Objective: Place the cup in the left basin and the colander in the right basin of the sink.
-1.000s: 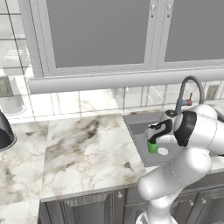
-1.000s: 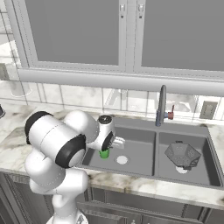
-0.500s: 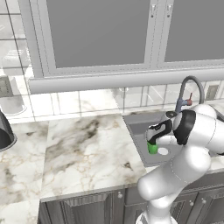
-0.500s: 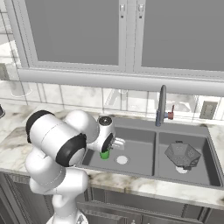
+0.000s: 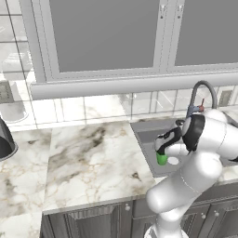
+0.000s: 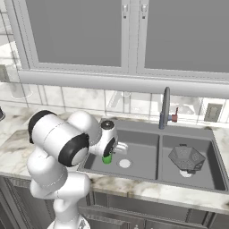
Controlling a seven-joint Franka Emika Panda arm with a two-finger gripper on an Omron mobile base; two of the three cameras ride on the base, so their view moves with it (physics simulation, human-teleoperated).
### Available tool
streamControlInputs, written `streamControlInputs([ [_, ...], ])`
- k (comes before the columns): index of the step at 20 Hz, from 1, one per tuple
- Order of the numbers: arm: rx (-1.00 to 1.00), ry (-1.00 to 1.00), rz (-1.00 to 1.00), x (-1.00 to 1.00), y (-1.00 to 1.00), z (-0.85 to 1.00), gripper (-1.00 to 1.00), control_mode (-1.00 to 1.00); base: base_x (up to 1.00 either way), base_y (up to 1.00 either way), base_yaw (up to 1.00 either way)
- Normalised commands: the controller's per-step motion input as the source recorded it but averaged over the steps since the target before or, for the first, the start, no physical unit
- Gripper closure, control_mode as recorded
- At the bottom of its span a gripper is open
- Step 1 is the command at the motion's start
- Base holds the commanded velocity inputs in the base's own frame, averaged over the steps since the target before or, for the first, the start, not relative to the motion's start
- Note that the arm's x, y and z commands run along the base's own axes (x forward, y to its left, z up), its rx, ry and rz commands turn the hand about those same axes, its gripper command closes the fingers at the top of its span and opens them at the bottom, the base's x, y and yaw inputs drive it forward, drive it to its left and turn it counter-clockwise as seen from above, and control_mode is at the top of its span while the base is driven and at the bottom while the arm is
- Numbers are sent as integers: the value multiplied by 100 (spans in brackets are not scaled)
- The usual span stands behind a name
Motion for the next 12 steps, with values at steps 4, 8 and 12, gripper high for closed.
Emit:
streamControlInputs([
  [4, 0, 0, 0, 0, 0, -15, 100, -100, 0, 0, 0],
  [8, 0, 0, 0, 0, 0, -9, 100, -100, 0, 0, 0],
  [12, 0, 0, 0, 0, 0, -5, 100, -100, 0, 0, 0],
])
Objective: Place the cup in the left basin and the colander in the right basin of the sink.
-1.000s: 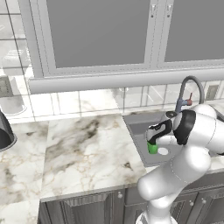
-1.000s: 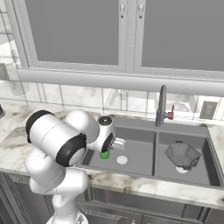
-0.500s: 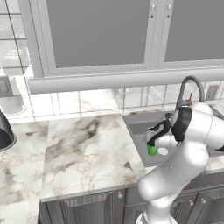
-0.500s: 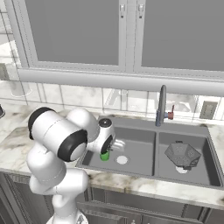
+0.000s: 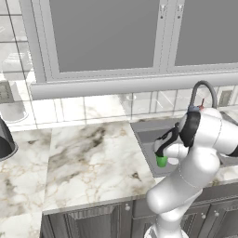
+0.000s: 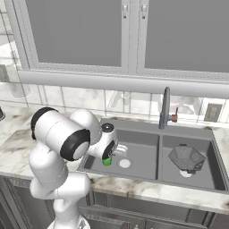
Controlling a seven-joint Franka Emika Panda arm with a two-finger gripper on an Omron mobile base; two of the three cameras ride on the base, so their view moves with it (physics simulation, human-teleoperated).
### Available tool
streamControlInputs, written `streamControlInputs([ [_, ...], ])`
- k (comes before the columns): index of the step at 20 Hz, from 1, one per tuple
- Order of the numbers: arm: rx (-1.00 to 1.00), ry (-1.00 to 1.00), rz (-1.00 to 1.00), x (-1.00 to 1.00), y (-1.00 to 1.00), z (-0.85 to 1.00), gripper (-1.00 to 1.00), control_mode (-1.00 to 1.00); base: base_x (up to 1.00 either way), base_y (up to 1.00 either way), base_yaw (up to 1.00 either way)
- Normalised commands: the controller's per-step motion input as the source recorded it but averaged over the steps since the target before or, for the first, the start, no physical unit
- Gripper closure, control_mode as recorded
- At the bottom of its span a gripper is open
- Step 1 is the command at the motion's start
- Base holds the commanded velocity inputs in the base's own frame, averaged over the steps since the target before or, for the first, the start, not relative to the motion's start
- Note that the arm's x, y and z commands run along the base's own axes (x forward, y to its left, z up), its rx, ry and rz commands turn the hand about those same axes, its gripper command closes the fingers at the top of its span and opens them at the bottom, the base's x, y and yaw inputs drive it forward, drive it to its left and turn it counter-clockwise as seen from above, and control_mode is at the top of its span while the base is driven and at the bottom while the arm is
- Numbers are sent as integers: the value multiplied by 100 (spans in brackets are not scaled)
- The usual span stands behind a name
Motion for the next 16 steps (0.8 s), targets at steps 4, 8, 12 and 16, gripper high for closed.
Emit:
streamControlInputs([
  [4, 0, 0, 0, 0, 0, -13, 100, -100, 0, 0, 0],
  [8, 0, 0, 0, 0, 0, -17, 100, -100, 0, 0, 0],
  [12, 0, 0, 0, 0, 0, -14, 100, -100, 0, 0, 0],
  [16, 0, 0, 0, 0, 0, -15, 100, -100, 0, 0, 0],
])
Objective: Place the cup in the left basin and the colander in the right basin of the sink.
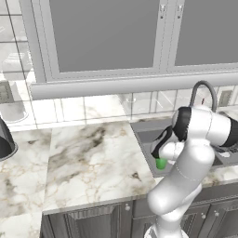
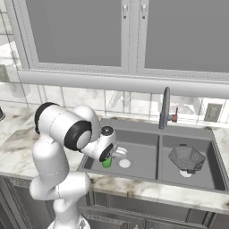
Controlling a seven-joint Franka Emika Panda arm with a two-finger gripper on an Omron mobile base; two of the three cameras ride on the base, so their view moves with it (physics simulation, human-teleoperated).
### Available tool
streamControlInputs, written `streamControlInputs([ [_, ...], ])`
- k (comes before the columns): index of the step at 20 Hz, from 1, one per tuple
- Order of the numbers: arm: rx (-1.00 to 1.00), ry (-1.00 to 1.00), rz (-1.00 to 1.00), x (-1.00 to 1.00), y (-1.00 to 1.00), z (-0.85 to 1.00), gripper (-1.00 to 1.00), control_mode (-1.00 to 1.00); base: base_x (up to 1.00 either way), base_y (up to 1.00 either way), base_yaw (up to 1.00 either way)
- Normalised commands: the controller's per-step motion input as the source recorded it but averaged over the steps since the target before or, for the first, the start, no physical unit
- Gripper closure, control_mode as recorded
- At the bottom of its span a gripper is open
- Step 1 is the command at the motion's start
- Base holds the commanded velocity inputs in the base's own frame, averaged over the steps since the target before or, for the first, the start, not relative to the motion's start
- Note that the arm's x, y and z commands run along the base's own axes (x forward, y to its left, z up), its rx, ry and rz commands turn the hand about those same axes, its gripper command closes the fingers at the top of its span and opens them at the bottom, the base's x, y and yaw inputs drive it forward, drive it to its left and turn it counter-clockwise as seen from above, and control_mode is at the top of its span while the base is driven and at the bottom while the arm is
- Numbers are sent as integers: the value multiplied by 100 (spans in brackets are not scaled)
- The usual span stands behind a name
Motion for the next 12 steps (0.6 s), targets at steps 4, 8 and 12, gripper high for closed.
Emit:
streamControlInputs([
  [4, 0, 0, 0, 0, 0, -13, 100, -100, 0, 0, 0],
  [8, 0, 0, 0, 0, 0, -5, 100, -100, 0, 0, 0],
  [12, 0, 0, 0, 0, 0, 0, -100, -100, 0, 0, 0],
])
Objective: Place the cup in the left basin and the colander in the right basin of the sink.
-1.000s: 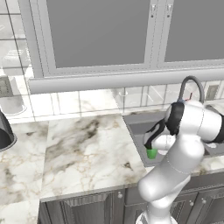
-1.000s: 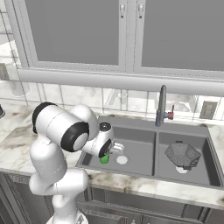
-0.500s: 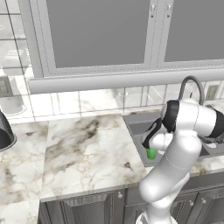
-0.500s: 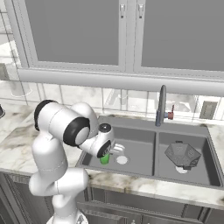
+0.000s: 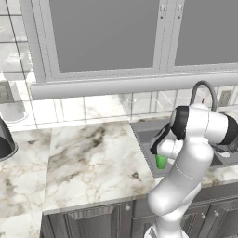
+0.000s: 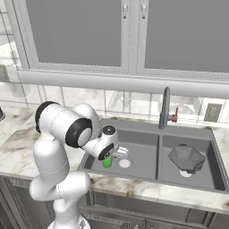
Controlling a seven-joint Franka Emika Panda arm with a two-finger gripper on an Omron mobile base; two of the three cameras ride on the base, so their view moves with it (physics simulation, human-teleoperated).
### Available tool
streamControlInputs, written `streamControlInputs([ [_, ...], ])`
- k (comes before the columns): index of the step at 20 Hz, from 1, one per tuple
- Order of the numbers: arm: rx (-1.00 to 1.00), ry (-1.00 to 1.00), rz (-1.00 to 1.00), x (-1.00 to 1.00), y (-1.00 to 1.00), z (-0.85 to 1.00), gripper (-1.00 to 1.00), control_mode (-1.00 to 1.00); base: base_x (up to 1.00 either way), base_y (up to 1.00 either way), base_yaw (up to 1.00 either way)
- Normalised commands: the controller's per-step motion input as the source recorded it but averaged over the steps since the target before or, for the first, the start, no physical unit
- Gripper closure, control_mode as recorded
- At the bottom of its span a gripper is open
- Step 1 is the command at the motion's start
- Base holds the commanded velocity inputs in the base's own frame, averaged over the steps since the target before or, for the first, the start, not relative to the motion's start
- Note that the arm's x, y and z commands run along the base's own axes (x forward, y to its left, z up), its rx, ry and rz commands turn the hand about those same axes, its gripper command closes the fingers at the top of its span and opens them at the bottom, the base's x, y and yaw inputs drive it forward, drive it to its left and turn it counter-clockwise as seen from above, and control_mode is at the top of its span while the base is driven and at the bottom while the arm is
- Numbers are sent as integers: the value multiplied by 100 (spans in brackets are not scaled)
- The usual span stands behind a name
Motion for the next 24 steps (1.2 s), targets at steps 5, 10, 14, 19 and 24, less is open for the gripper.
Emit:
streamControlInputs([
  [5, 0, 0, 0, 0, 0, 0, -100, -100, 0, 0, 0],
  [10, 0, 0, 0, 0, 0, 2, -100, -100, 0, 0, 0],
  [14, 0, 0, 0, 0, 0, 19, -100, -100, 0, 0, 0],
  [19, 0, 0, 0, 0, 0, 44, -100, -100, 0, 0, 0],
  [24, 0, 0, 0, 0, 0, 50, -100, -100, 0, 0, 0],
])
